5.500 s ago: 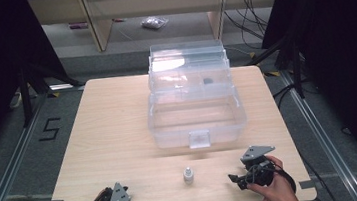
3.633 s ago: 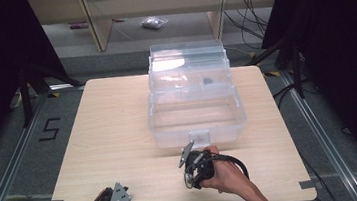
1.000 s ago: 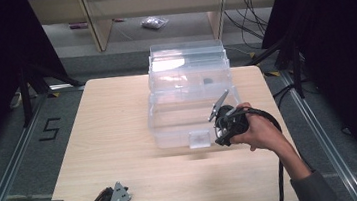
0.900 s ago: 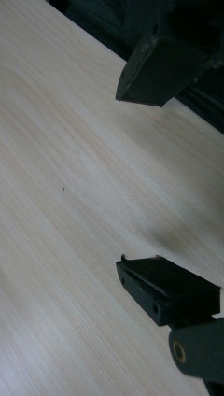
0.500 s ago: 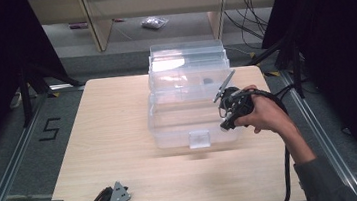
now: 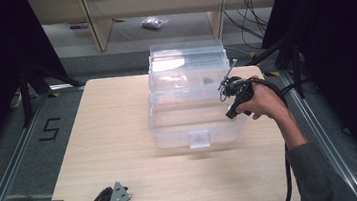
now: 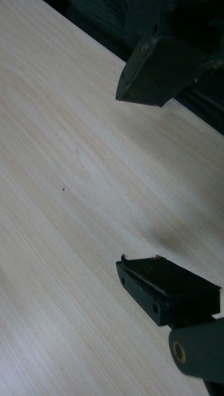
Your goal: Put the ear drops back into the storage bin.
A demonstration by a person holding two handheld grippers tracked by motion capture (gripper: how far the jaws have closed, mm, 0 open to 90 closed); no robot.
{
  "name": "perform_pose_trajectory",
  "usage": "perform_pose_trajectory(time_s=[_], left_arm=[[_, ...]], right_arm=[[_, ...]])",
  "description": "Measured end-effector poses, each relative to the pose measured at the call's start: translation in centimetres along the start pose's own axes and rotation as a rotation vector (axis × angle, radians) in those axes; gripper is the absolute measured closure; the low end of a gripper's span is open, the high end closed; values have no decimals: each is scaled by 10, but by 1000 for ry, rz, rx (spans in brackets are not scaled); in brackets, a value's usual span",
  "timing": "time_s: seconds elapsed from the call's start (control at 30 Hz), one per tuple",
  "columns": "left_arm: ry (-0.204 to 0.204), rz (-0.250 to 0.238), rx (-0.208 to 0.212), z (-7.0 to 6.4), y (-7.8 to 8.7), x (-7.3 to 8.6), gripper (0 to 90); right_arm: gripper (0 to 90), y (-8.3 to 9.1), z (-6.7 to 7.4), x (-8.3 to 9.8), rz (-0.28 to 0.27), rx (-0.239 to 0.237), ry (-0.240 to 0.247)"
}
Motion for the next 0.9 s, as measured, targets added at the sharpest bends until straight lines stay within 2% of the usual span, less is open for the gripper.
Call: perform_pose_trajectory(time_s=[0.03, 0.07, 0.17, 0.2, 0.3, 0.33, 0.4, 0.43, 0.47, 0.5, 0.6, 0.63, 0.7, 0.73, 0.77, 0.8, 0.83, 0.87, 0.9], left_arm=[[-1, -5, 3, 0, 0, 0, 151], [-31, 14, 8, 1, 2, 0, 151], [2, -6, -1, 0, 0, 0, 151], [-7, -2, 2, 0, 1, 0, 150], [4, -9, 5, -1, 0, 0, 151], [-25, 11, 9, 1, 2, 0, 151], [-28, 11, 6, 1, 2, 0, 150], [-1, -9, 2, -1, 0, 0, 150], [-1, -9, 2, -1, 0, 0, 151], [-16, 4, 10, 0, 1, 0, 150], [-32, 13, 5, 1, 2, 0, 150], [9, -10, 3, -1, 0, 0, 151], [-6, -5, 8, -1, 0, 1, 151], [-24, 14, 10, 1, 1, 0, 151], [-21, 8, 10, 1, 1, 0, 150], [-21, 8, 10, 1, 1, 0, 150], [-18, 3, 5, 0, 1, 0, 150], [2, -9, 6, -1, 0, 0, 151], [-30, 15, 10, 1, 2, 0, 150]], right_arm=[[602, -2, -2, -1, 6, 0, -12], [603, -5, -5, -1, 9, 0, -11], [603, -12, -12, -3, 16, -2, -20], [603, -14, -13, -4, 19, -2, -32], [602, -23, -18, -5, 31, -7, -56], [603, -25, -20, -5, 35, -2, -64], [603, -27, -22, -6, 38, -3, -65], [603, -31, -25, -7, 53, 7, -78], [603, -31, -25, -7, 53, 7, -78], [603, -36, -26, -8, 53, -8, -77], [603, -44, -30, -8, 72, -7, -83], [603, -46, -30, -7, 76, -5, -100], [603, -51, -32, -6, 79, -16, -95], [603, -52, -31, -7, 90, -15, -118], [603, -56, -35, -6, 81, -20, -87], [603, -56, -35, -6, 81, -20, -87], [603, -59, -33, -7, 99, -30, -133], [603, -61, -34, -6, 95, -25, -136], [603, -62, -34, -6, 107, -28, -146]])
Point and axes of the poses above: each handheld gripper's, and its own axes: y roughly backward along the jaws, x roughly out of its underside, z roughly to its left, the point moved 1 cm from there along -y, roughly forward along the jaws, and after that the axes turned 6 degrees about -x, right-handed, at the moved point
